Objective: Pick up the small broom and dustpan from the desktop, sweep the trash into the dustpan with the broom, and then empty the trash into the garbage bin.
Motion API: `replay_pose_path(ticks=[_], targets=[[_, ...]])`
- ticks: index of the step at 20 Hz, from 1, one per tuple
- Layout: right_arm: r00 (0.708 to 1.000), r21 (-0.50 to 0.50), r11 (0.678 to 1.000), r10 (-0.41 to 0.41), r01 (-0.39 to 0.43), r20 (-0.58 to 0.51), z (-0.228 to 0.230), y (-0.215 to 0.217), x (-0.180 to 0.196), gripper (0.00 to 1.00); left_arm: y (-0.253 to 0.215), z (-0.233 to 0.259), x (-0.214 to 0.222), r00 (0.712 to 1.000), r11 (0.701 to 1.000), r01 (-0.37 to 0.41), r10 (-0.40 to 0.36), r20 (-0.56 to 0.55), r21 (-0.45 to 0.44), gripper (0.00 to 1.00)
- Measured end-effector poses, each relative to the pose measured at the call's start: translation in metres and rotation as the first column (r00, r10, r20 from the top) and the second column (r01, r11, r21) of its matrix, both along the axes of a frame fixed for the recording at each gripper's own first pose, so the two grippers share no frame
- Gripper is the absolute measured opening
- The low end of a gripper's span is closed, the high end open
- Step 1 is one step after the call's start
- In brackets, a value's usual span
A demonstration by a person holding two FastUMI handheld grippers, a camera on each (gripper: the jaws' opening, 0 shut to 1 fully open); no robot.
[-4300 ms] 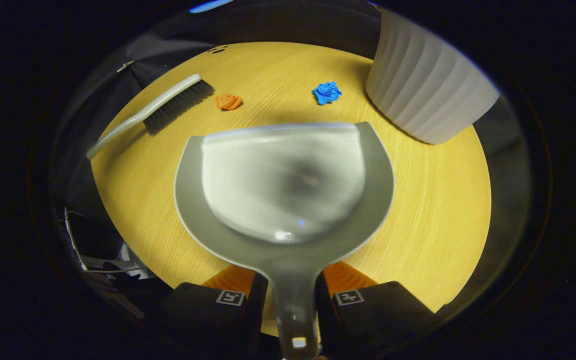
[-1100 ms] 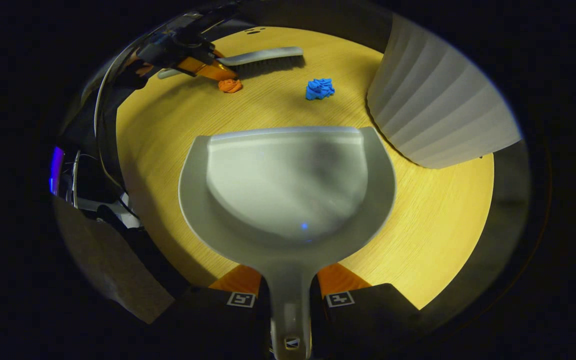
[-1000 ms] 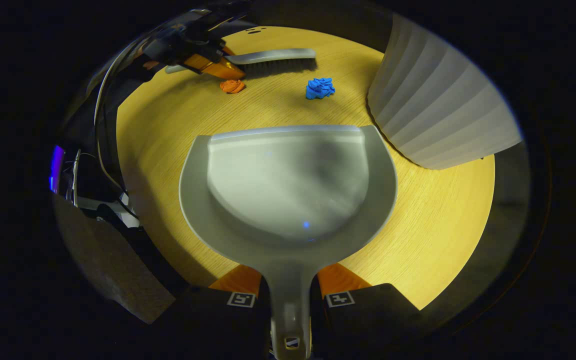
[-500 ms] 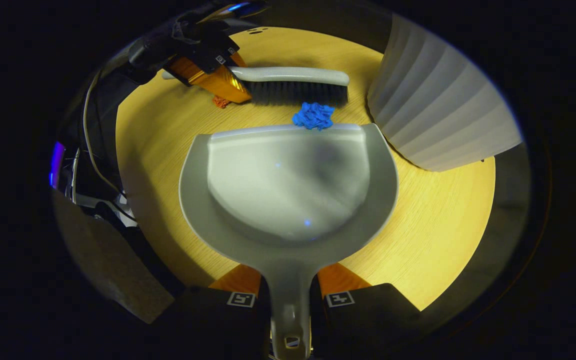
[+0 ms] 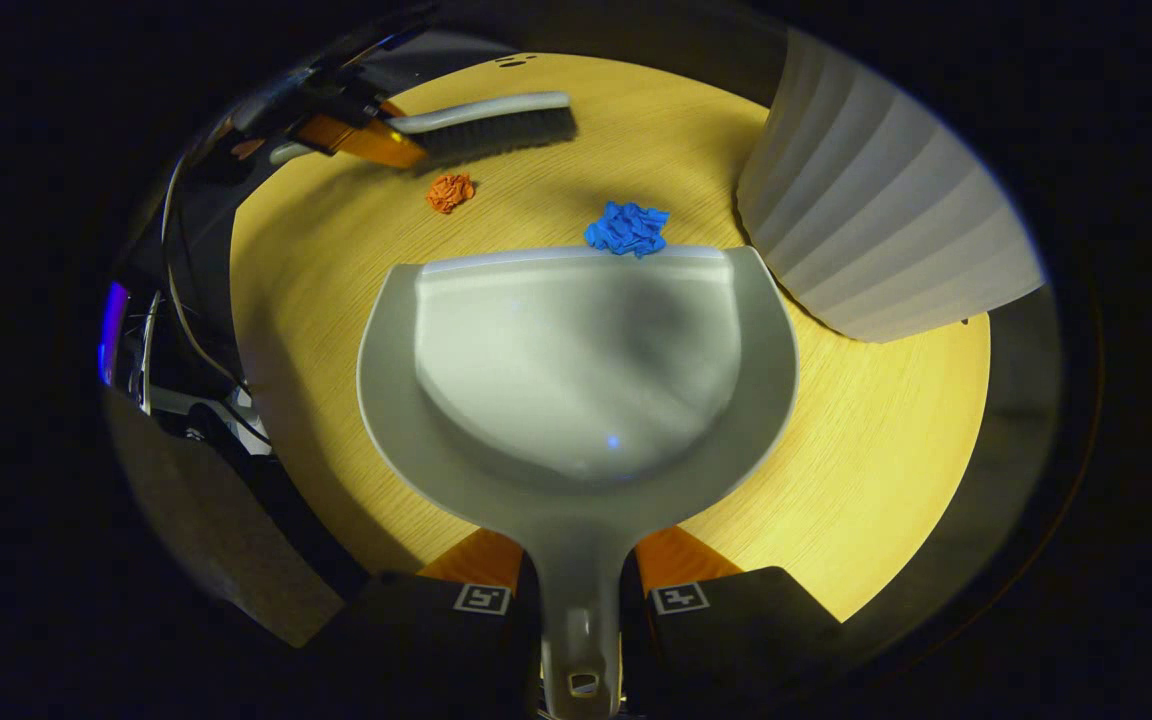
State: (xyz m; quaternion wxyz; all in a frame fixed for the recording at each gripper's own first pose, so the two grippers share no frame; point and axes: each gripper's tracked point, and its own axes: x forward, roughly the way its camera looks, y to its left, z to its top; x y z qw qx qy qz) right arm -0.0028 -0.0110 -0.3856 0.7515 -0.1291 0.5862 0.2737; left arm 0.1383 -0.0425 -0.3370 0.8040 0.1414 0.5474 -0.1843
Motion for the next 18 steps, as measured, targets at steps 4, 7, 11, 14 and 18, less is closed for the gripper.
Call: replay_pose_path(ticks=[4,7,11,14,18], targets=[[1.000,-0.006,1.000,0.006,-0.006,-0.004,-0.001,0.000,0.000,0.40,-0.028,-0.005,-0.005,0.998,0.997,-0.055,0.056,0.014,-0.053,0.24],[1.000,-0.006,1.000,0.007,-0.007,-0.006,-0.001,0.000,-0.001,0.40,-0.055,-0.007,-0.002,1.000,0.998,0.015,-0.014,0.010,-0.062,0.25],[1.000,-0.008,1.000,0.006,-0.006,-0.003,-0.001,-0.001,-0.001,0.36,-0.093,-0.008,-0.004,0.996,0.990,0.076,-0.081,-0.032,-0.116,0.25],[1.000,-0.003,1.000,0.002,-0.002,-0.001,-0.003,0.000,-0.001,0.36,-0.119,-0.003,-0.012,0.989,0.973,0.111,-0.128,-0.073,-0.202,0.25],[1.000,0.003,1.000,0.000,0.000,0.005,-0.004,-0.002,-0.001,0.36,-0.140,0.006,-0.028,0.971,0.939,0.162,-0.206,-0.122,-0.302,0.25]])
